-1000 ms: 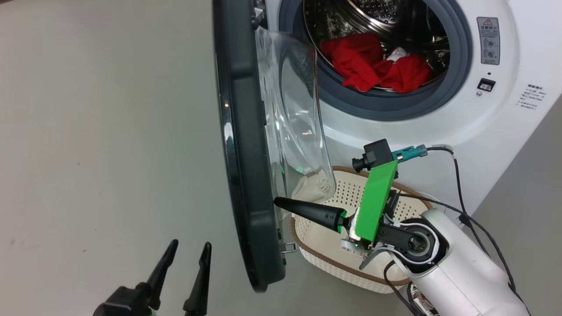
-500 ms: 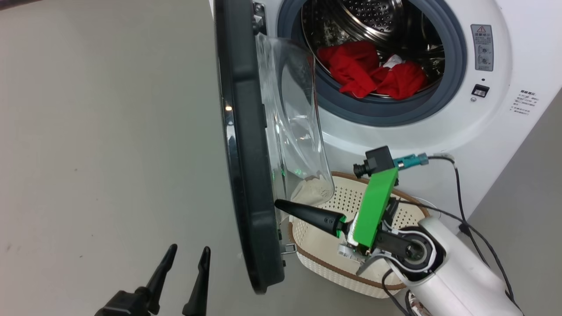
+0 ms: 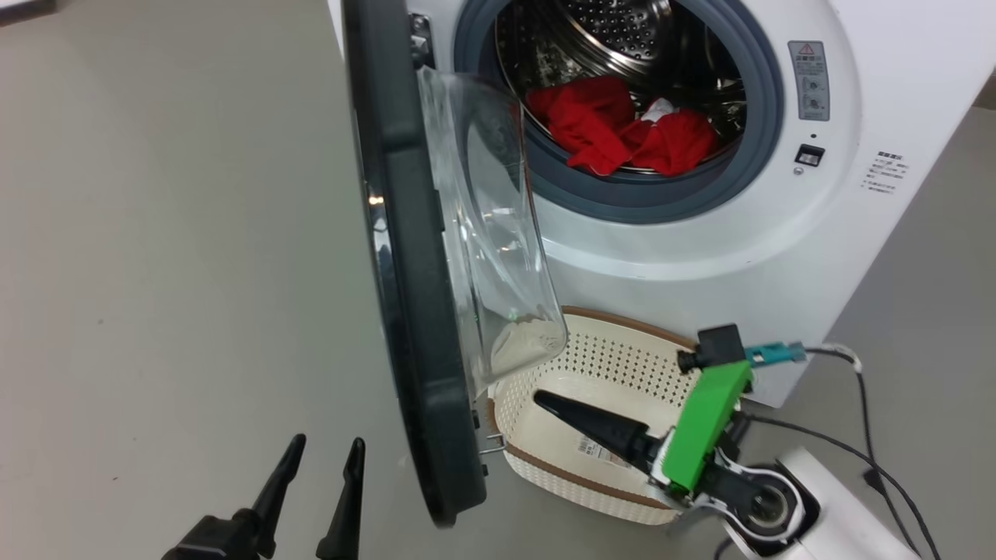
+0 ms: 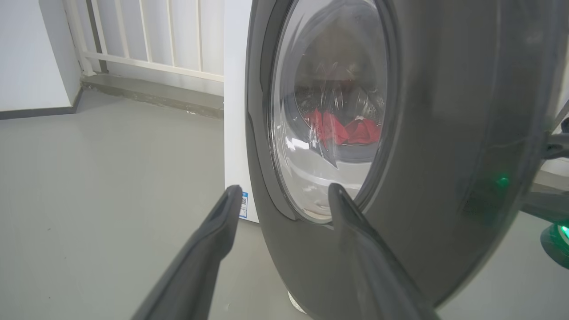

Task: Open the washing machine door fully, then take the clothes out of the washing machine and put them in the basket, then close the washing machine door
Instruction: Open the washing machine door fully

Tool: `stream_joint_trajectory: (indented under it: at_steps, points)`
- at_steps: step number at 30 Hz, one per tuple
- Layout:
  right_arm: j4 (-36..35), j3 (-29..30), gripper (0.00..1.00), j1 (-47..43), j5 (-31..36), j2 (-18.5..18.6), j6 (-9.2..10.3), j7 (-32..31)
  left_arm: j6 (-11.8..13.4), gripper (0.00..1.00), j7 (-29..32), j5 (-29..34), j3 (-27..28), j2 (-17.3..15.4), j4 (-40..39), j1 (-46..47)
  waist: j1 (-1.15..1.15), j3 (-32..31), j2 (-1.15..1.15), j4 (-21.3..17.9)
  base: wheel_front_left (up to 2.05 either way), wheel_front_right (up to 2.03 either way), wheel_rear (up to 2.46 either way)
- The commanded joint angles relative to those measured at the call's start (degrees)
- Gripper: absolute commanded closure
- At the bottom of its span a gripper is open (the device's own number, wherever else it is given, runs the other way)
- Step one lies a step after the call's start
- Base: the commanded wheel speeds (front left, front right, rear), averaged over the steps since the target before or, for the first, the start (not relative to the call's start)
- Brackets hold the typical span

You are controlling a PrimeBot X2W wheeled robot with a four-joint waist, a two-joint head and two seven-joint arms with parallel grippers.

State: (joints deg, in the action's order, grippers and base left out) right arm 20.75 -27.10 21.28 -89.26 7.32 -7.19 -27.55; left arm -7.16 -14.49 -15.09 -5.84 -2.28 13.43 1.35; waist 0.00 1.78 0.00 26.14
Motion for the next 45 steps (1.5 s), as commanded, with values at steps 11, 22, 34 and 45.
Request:
stream_joint_trajectory:
  at_steps: [11,22,34,45]
  points:
    - [0.3,0.6,0.0,-6.2,3.1,4.4,-0.3,6.8,-0.3,0.0,-0.5,0.3,2.9,-0.6,-0.9,1.2,0.0,0.2,0.0,-1.8,0.0,0.0,0.0]
    - [1.4,-2.6,0.0,-9.2,9.5,8.8,-0.3,16.9,-0.3,0.0,-0.5,0.2,3.7,-0.6,-0.7,0.9,0.0,-0.3,0.0,-3.0,0.0,0.0,0.0]
    - [4.3,-9.6,0.0,-8.8,16.6,13.0,-0.3,27.8,-0.3,0.0,-0.5,0.3,4.6,-0.6,-0.6,0.2,0.0,-0.6,0.0,-4.0,0.0,0.0,0.0]
    - [7.2,-16.0,0.0,-6.2,23.6,14.9,-0.3,40.7,-0.3,0.0,-0.5,0.3,4.7,-0.6,-0.3,0.3,0.0,-0.5,0.0,-4.3,0.0,0.0,0.0]
